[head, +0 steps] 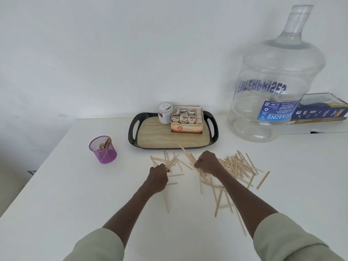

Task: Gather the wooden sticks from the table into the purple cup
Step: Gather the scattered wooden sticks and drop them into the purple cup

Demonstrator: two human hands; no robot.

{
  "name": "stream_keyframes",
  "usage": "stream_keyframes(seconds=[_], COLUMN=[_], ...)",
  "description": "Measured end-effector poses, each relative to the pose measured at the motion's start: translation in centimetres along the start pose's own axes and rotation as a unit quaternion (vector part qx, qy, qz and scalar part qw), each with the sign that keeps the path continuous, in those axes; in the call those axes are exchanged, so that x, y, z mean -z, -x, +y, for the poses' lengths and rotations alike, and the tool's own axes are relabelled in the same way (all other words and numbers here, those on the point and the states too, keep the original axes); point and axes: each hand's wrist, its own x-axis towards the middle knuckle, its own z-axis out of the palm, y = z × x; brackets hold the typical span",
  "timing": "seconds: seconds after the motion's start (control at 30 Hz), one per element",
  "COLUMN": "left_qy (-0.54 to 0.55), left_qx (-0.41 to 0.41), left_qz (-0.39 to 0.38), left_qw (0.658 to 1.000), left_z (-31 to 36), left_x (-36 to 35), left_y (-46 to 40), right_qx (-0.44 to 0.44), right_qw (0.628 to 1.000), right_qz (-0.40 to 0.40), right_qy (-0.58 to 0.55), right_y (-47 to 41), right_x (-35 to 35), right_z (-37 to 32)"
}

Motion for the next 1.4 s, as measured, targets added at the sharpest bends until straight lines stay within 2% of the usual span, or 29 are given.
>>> stream_keyframes(seconds=[0.07,0.13,0.27,0.37,0.47,0.6,0.67,0.73,0.87,1.0,1.13,1.23,1.3,1.4], left_qy=[0.131,0.247,0.383,0.439,0.511,0.607,0.663,0.698,0.708,0.679,0.667,0.648,0.650,0.648], left_qx=[0.077,0.130,0.181,0.205,0.213,0.150,0.135,0.143,0.179,0.203,0.203,0.192,0.187,0.184], left_qz=[-0.004,0.001,0.001,-0.006,-0.016,-0.068,-0.084,-0.068,-0.013,0.061,0.102,0.125,0.135,0.134], left_qw=[0.988,0.960,0.906,0.875,0.833,0.778,0.732,0.698,0.683,0.703,0.710,0.726,0.724,0.727], left_z=[1.0,1.7,2.7,3.8,4.9,6.0,6.5,6.8,7.0,6.5,6.4,7.3,7.9,9.0], left_x=[0.7,1.2,1.6,2.3,2.4,2.5,2.4,2.3,2.1,1.7,2.2,3.0,3.5,3.9], left_y=[0.0,-0.3,-1.1,-1.2,-1.2,-1.1,-1.3,-1.5,-1.9,-2.5,-2.9,-3.1,-3.0,-2.6], right_qx=[0.016,0.027,0.057,0.095,0.128,0.148,0.148,0.141,0.142,0.138,0.068,-0.011,-0.077,-0.160], right_qw=[1.000,0.999,0.997,0.994,0.990,0.989,0.989,0.989,0.990,0.989,0.988,0.979,0.961,0.878], right_qz=[0.010,0.021,0.036,0.046,0.050,0.031,0.022,0.021,0.022,0.049,0.129,0.153,0.132,0.064], right_qy=[-0.008,-0.019,-0.032,-0.026,-0.022,0.000,0.020,0.026,-0.005,-0.020,-0.059,-0.134,-0.232,-0.447], right_y=[0.1,0.1,0.4,0.8,1.3,1.8,2.0,2.0,1.9,2.2,2.1,2.7,2.9,3.3], right_x=[-0.3,-0.7,-1.0,-1.0,-0.9,-1.3,-1.5,-1.7,-1.9,-1.8,-2.7,-3.5,-4.3,-5.4], right_z=[-0.5,-1.1,-2.9,-4.6,-6.3,-7.8,-8.3,-8.5,-8.3,-7.3,-5.7,-5.4,-5.5,-5.8])
